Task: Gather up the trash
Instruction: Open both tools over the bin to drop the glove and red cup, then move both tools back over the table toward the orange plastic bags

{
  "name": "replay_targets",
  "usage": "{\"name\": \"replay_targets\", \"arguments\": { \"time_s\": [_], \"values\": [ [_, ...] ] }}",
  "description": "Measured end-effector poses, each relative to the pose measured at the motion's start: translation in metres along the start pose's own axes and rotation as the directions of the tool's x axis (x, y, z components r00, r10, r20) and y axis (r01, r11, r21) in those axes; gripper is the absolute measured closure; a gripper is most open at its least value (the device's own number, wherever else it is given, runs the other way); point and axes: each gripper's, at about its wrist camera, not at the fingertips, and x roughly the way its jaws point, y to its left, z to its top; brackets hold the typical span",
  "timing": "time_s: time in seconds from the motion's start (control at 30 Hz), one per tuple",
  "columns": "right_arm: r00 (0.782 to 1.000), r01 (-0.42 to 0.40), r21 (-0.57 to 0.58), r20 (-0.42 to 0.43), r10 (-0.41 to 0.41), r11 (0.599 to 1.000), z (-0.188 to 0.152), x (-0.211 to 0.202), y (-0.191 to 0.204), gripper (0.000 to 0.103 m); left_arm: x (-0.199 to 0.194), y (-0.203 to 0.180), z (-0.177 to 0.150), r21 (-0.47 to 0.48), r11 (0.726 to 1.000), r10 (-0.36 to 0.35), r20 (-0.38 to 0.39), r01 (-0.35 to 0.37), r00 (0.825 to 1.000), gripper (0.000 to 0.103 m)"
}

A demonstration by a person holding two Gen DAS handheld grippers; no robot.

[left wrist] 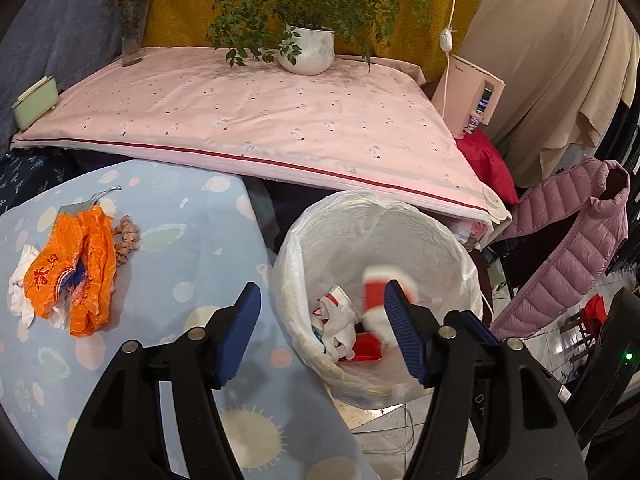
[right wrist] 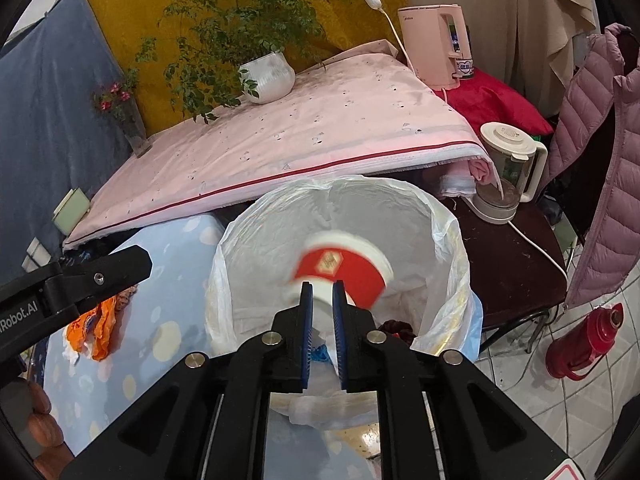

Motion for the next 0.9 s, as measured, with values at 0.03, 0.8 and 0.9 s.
{"name": "replay_targets", "arguments": {
  "time_s": [0.03, 0.8, 0.9],
  "values": [
    [1.000, -0.001, -0.002, -0.001, 0.001, 1.000, -0.001, 0.000, 0.002, 0.089, 0.000, 0.002, 0.000, -0.004, 1.000, 0.002, -0.001, -0.002, 1.000, 0.042],
    [1.000, -0.020, -0.066, 0.010, 0.021, 0.998, -0.007, -0.015, 0.042, 0.068, -0.014, 0.046, -0.014, -0.091, 0.995, 0.048, 0.002, -0.048, 0.999, 0.042],
    [1.000, -0.025, -0.080, 0.014, 0.026, 0.996, -0.008, -0.018, 0.051, 0.065, -0.018, 0.056, -0.017, -0.108, 0.993, 0.056, 0.004, -0.055, 0.998, 0.042]
  ]
}}
